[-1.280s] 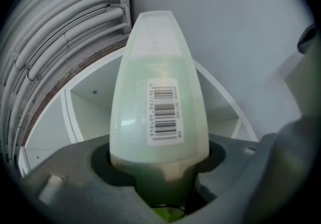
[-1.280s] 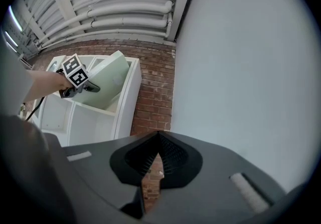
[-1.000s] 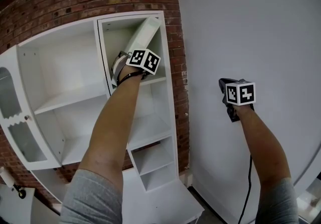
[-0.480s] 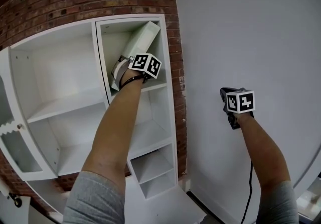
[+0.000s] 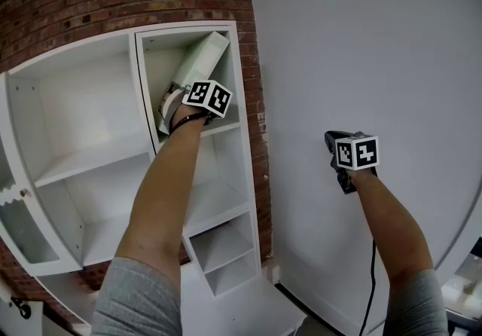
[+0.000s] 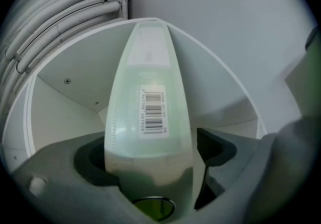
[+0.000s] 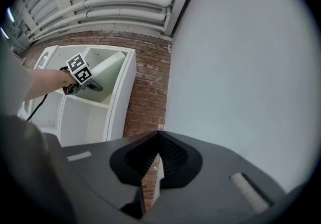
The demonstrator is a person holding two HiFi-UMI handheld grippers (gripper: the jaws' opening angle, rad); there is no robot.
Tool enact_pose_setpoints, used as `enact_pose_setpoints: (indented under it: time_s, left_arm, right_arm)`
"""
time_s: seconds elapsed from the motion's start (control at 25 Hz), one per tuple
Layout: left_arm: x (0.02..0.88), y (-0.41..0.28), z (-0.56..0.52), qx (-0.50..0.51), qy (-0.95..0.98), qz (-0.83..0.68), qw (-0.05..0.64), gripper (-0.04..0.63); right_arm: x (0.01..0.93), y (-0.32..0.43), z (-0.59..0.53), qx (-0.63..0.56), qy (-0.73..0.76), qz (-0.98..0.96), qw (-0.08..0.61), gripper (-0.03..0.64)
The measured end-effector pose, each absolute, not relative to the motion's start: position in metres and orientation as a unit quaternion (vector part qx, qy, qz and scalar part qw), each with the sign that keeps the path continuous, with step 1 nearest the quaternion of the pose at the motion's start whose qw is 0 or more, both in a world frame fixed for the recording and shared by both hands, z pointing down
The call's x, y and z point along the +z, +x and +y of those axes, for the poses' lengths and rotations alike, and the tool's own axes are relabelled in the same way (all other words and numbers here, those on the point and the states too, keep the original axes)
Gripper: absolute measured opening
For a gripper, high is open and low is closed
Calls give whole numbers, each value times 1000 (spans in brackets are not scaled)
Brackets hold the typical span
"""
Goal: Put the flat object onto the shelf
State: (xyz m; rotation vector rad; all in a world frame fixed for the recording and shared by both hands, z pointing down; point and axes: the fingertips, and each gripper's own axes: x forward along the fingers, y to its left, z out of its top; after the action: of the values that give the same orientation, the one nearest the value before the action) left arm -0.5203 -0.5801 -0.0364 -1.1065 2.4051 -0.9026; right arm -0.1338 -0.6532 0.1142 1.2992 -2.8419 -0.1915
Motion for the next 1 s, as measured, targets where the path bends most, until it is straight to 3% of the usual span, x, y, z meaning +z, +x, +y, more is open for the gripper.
enact_pose_setpoints:
  time_s: [0.16,0.48,0.76,1.0]
  left_arm:
    - [-48,-498,-567,-273,-423,837,213,527]
    - [-49,-444,-526,-245,-460,824,224,529]
    - [-7,-323,-499,-219,-573,758,220,528]
    - [74,-228,-483,-198,-655,709,174,434]
  right_arm:
    - [114,-116,-641,-61,418,-907,3,9]
    - [118,-74,-607,-63,408,-911,-2,9]
    - [128,-21,-568,-62,392,-918,-1,9]
    - [150,38,-535,-63,390,-919,5,9]
